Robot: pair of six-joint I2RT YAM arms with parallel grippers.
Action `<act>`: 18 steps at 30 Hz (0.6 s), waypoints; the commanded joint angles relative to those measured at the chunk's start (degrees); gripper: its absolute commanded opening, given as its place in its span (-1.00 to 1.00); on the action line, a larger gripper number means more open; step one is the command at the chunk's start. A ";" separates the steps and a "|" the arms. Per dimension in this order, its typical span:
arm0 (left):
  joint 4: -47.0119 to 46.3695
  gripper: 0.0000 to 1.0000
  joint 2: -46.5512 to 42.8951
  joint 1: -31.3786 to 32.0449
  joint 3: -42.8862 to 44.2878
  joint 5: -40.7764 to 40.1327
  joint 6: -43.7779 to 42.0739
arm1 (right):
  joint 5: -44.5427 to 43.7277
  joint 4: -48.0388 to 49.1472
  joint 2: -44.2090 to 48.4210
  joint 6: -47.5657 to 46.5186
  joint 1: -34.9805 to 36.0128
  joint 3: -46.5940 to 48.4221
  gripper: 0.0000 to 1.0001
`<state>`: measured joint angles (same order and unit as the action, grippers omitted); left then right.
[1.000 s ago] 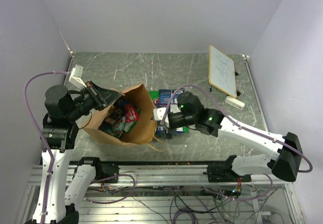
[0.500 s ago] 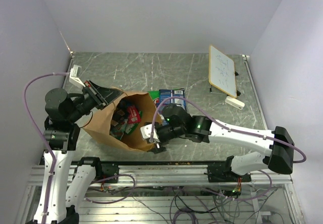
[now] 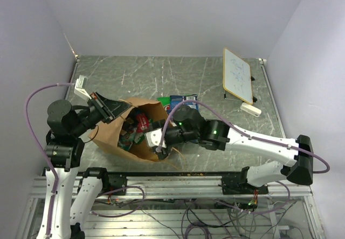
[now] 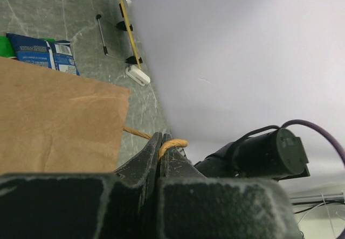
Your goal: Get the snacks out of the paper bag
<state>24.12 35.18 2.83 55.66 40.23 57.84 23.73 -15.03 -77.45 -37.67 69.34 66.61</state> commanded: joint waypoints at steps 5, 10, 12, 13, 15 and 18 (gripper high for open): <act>3.17 -0.86 0.81 0.25 4.47 -0.21 -3.19 | -11.33 10.07 -0.87 -15.31 -0.13 -4.52 0.34; 2.82 -0.86 2.05 0.25 6.12 0.96 -3.19 | -15.73 12.38 -7.83 -23.52 -0.30 -3.43 0.32; 2.88 -0.86 2.40 0.25 6.45 1.35 -3.20 | -17.03 14.81 -9.63 -24.90 -0.60 -3.61 0.32; 2.74 -0.86 2.56 0.25 6.48 1.61 -3.08 | -16.91 15.41 -10.61 -24.84 -0.96 -2.97 0.32; 2.61 -0.86 3.00 0.25 6.69 2.06 -2.84 | -15.66 15.70 -12.86 -25.77 -1.53 -1.65 0.31; 3.52 -0.86 3.75 0.25 7.80 2.47 -3.30 | -15.50 15.84 -16.70 -27.14 -2.21 -0.41 0.29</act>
<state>27.38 38.24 2.83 60.47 40.40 55.48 9.08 -2.76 -90.70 -61.01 68.18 63.77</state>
